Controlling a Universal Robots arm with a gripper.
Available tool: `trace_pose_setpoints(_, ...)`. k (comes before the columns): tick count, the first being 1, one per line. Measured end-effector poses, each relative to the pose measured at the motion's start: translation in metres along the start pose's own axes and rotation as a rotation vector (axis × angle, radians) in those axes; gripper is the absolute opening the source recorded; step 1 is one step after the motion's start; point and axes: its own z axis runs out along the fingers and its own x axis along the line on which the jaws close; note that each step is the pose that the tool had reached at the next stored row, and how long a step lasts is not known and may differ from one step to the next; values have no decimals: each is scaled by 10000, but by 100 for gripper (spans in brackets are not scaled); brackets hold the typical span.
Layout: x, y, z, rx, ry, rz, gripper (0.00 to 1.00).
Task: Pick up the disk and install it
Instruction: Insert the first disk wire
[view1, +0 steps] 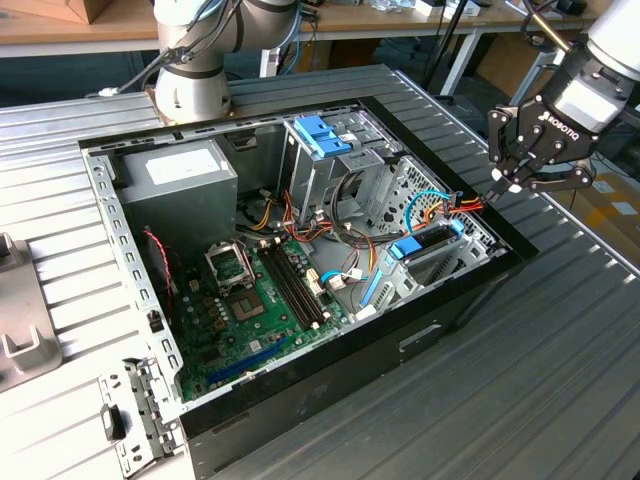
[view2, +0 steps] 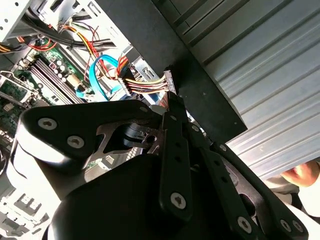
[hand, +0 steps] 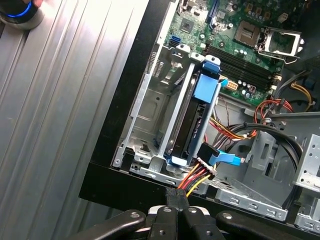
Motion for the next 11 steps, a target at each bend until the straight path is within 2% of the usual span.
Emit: trace_pose_setpoints(11, 0, 0, 0, -41, 12, -428, 10)
